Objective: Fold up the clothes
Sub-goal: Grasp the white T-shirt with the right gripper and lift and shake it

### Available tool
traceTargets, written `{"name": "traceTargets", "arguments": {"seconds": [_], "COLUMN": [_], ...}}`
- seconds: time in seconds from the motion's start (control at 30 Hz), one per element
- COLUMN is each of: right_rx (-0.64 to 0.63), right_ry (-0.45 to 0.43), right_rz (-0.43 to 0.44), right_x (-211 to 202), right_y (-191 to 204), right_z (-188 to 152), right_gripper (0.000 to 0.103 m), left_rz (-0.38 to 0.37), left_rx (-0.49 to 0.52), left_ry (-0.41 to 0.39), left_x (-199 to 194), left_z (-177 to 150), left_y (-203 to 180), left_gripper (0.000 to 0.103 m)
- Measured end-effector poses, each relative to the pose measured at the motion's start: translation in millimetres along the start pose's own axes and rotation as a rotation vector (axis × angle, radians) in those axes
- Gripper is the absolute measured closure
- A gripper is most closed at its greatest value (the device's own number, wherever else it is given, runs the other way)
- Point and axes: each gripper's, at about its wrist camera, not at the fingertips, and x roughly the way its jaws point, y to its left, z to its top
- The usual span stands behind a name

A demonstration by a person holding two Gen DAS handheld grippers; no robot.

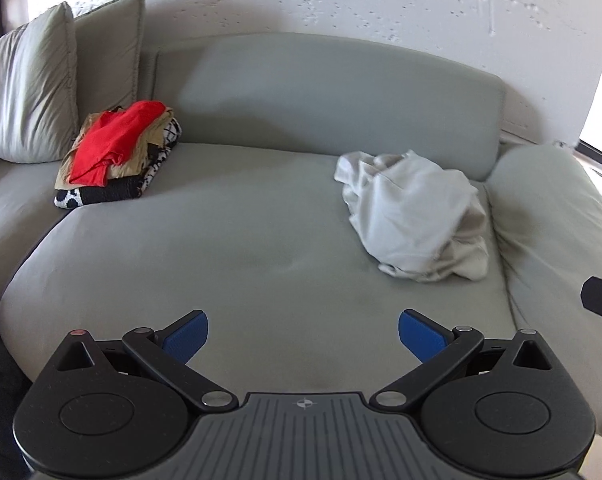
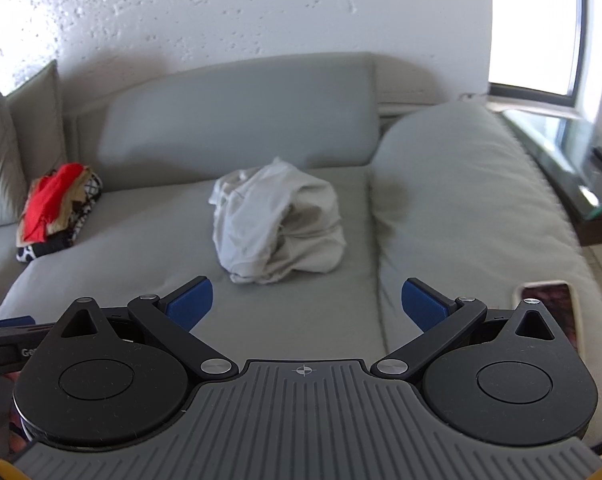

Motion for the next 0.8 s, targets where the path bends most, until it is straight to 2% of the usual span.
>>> {"name": "traceTargets", "arguments": {"seconds": [0.1, 0.23, 0.33, 0.4, 0.47, 0.5, 0.6, 0.73, 0.8], "right_rx": [0.0, -0.014, -0.024, -0.039, -0.041, -0.04, -0.012, 0.037, 0.054], "right_ry": [-0.014, -0.048, -0.028, -0.003, 0.015, 0.025, 0.04, 0.071, 0.106], "right_rz": [0.036, 0.008, 0.028, 0.042, 0.043, 0.043, 0.056, 0.121, 0.171], "right_x": [36, 82, 119, 145, 169, 180, 210, 238, 246], "right_y": [5, 12, 18, 22, 23, 23, 19, 13, 15], "right_z": [2, 9, 17, 19, 21, 22, 24, 30, 36], "right_gripper": [0.0, 0.004, 0.016, 0.036, 0.048, 0.05, 0.049, 0.05, 0.102], "left_rz": [0.013, 0.027, 0.04, 0.021, 0.008, 0.004, -0.015, -0.034, -0.041], "left_rx": [-0.009, 0.014, 0.018, 0.027, 0.031, 0.028, 0.001, -0.015, -0.022], "left_ry": [-0.012, -0.019, 0.008, 0.029, 0.038, 0.041, 0.04, 0.036, 0.035], "left_x": [22, 50, 73, 86, 94, 98, 104, 106, 104], "left_z": [9, 19, 24, 27, 27, 26, 25, 23, 24], "left_y": [6, 7, 10, 12, 12, 12, 16, 19, 21], "left_gripper": [0.002, 0.009, 0.018, 0.025, 0.028, 0.028, 0.028, 0.028, 0.028]}}
